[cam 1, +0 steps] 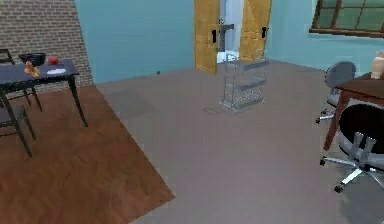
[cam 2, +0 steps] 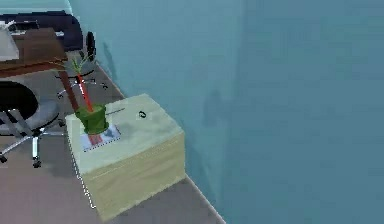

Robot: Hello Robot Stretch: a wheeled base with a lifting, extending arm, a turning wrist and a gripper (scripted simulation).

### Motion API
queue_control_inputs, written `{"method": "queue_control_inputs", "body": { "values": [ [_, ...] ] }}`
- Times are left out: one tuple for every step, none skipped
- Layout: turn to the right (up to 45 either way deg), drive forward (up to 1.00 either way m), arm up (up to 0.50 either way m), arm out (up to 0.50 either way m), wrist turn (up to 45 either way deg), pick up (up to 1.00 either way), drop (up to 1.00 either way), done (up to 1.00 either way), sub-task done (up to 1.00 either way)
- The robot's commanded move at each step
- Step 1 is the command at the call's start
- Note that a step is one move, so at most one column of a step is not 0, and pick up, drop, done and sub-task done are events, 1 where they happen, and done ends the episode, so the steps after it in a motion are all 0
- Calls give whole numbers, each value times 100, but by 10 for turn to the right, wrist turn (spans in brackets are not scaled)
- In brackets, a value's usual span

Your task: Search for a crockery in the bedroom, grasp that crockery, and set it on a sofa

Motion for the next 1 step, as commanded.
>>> {"method": "queue_control_inputs", "body": {
  "values": [
    [0, 100, 0, 0, 0, 0, 0, 0, 0]
  ]
}}
